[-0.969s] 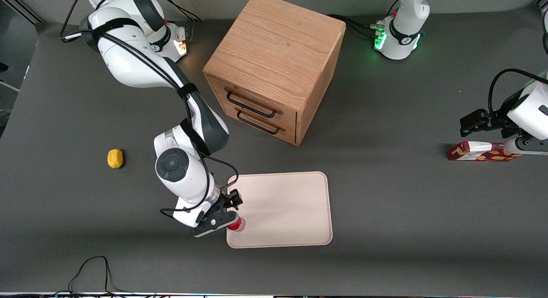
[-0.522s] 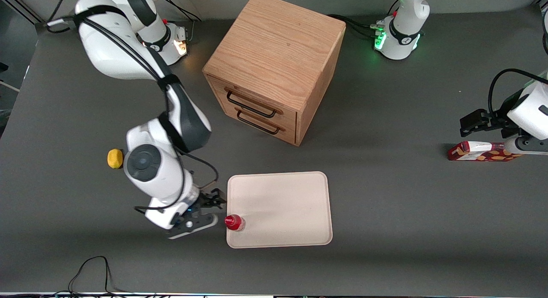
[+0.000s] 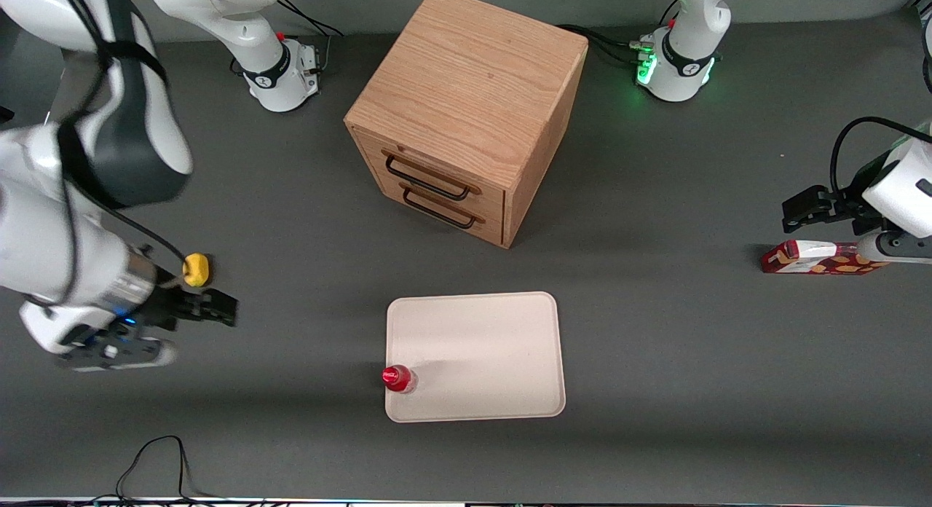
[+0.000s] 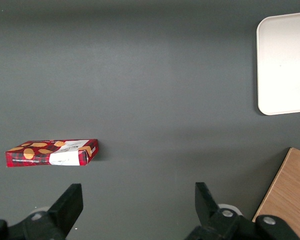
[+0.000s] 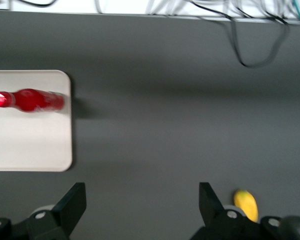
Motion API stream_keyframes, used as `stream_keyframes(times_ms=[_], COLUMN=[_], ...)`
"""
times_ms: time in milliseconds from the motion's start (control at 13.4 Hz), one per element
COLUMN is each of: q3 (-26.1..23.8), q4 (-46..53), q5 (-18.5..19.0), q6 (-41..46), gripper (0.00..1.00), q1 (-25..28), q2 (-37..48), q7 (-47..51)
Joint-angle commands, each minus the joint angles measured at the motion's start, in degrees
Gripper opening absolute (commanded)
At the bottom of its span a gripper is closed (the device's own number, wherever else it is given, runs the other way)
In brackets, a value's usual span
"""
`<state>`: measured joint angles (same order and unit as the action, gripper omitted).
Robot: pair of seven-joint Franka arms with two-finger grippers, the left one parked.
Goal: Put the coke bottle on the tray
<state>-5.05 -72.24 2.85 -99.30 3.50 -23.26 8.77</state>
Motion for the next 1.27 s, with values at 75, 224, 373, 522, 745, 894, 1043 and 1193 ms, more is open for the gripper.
stream_keyframes(times_ms=[75,224,373,522,745,894,1043,1193], q3=[0.39,2.14,3.54,6.09,6.19,6.97,10.23,9.97], q4=[-9.59,-9.68,-12.82,-27.26,-37.28,-35.01,-30.36,-26.66], q5=[-1.44,-1.79,-3.88,-8.2,-8.03,-7.68,-7.59,-7.5], q6=[8.22,7.02,6.49,-2.77,-7.85,-5.13,0.13,5.41], gripper=[1.0,1.0,1.0,1.0,1.0,1.0,1.0,1.0], q1=[-2.27,-2.54,-2.54,-2.01,-2.1,0.08,1.68,0.2], q2=[8.31,8.58,11.37,21.62,29.15,28.28,26.7,24.85], q7=[0.72,-1.19,-5.59,-6.66,-6.57,-6.66,-6.83,-10.42])
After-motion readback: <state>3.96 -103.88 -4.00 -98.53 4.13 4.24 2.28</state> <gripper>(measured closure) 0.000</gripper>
